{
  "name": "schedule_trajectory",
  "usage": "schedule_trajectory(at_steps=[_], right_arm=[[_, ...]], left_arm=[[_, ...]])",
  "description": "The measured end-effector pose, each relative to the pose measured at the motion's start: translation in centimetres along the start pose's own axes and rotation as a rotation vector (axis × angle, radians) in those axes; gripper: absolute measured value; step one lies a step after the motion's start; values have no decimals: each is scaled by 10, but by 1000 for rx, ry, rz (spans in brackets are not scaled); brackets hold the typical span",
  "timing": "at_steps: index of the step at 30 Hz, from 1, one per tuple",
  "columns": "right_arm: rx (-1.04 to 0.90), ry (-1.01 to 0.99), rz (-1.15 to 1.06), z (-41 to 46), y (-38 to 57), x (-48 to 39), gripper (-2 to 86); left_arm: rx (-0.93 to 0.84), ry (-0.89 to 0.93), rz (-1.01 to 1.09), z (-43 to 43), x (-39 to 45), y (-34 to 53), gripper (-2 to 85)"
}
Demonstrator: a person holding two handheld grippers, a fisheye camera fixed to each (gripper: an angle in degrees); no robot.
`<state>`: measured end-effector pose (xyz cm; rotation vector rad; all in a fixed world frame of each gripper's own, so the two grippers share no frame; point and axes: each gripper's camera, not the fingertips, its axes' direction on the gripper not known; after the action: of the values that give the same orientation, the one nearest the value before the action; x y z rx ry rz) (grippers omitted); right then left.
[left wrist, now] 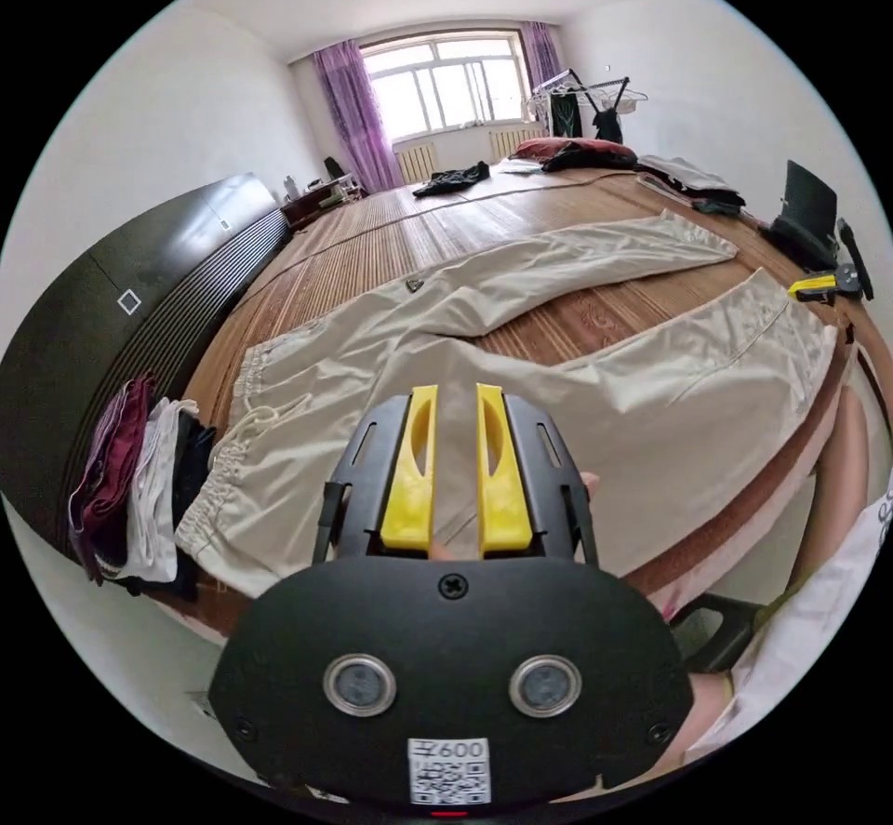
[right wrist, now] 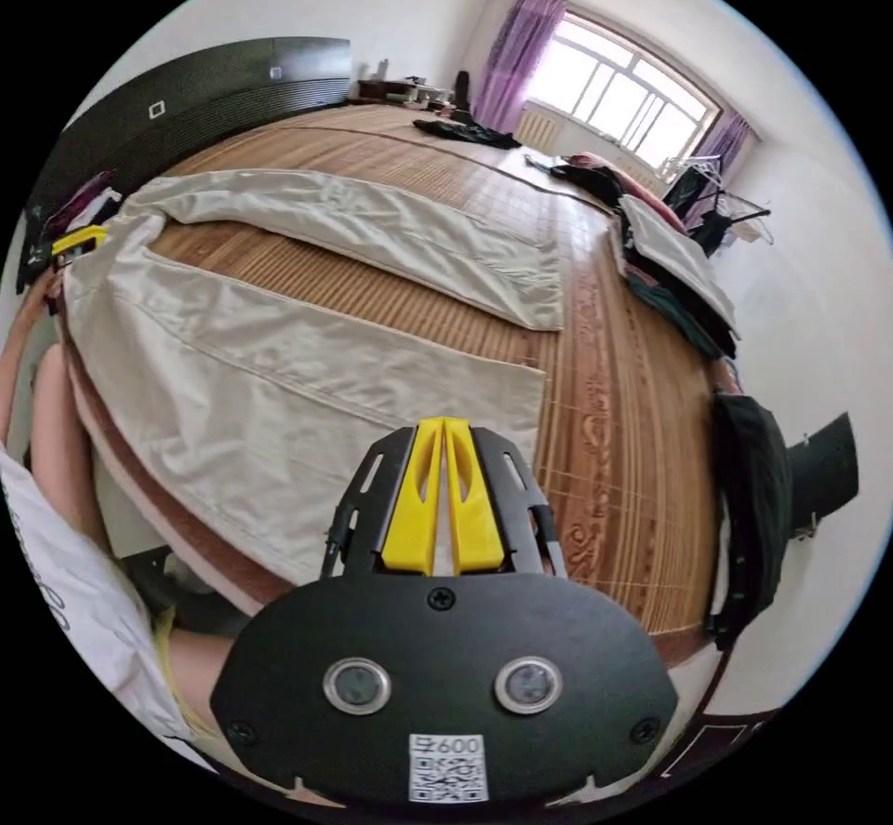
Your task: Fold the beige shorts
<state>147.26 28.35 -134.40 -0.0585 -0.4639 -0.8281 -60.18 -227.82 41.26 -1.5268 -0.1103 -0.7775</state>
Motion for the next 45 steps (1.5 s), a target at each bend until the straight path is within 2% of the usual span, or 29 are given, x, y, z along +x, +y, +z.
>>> schedule_trajectory(at_steps=[1, 3, 4, 5, 6, 9, 11, 14, 17, 20, 22, 24, 25, 27, 29, 30, 34, 36, 38, 39, 41, 45], right_arm=[[-19, 40, -16, 9, 3, -7, -8], [-155, 355, -80, 64, 13, -16, -8], [-157, 386, -107, 73, 15, -17, -8], [-110, 421, -147, 80, 20, -21, -8], [-142, 460, -190, 89, 20, -23, -8], [-260, 621, -297, 107, 30, -33, -8], [-352, 740, -349, 122, 48, -30, -8], [-446, 834, -316, 130, 92, -7, -8], [-423, 872, -265, 122, 124, 19, -8], [-383, 814, -93, 94, 118, 50, -8], [-193, 686, 11, 48, 107, 50, -8], [35, 402, 66, -1, 97, 45, -8], [32, 334, 74, -3, 92, 47, -8], [-93, 166, 56, 17, 78, 54, -8], [-209, 139, 35, 50, 84, 59, -8], [-137, 162, 53, 42, 91, 64, -8], [-124, 146, 103, 28, 104, 91, -8], [-49, 139, 160, 16, 124, 109, -8], [55, 120, 218, 4, 148, 124, -8], [166, 91, 262, -6, 171, 136, -8], [231, -36, 262, -23, 185, 157, -8], [253, -230, 211, -35, 197, 192, -8]], left_arm=[[-23, -45, 9, -1, -1, 7, 60], [-167, -232, -1, 20, -21, 24, 73], [-214, -258, -29, 29, -30, 27, 77], [-301, -223, -92, 48, -50, 35, 77], [-207, -87, -224, 39, -71, 42, 77], [-210, 42, -385, 16, -91, 46, 77], [-228, 39, -326, -4, -72, 44, 79], [-268, 84, -202, -48, -26, 45, 80], [-251, 142, -107, -92, 9, 50, 77], [-245, 177, -20, -123, 22, 42, 79], [-264, 193, -26, -140, 16, 30, 88], [-147, 150, -125, -170, -5, 17, 98], [-119, 116, -153, -177, -11, 14, 100], [-97, -47, -259, -192, -37, 4, 115], [-115, -63, -334, -200, -61, -1, 124], [-93, -31, -389, -209, -79, -1, 129], [-77, 61, -488, -229, -123, -1, 143], [-224, 188, -493, -211, -138, -9, 147], [-278, 190, -493, -208, -140, -14, 143], [-261, 173, -513, -214, -141, -18, 142], [-239, 196, -542, -224, -139, -24, 141], [-241, 145, -498, -248, -121, -42, 130]])
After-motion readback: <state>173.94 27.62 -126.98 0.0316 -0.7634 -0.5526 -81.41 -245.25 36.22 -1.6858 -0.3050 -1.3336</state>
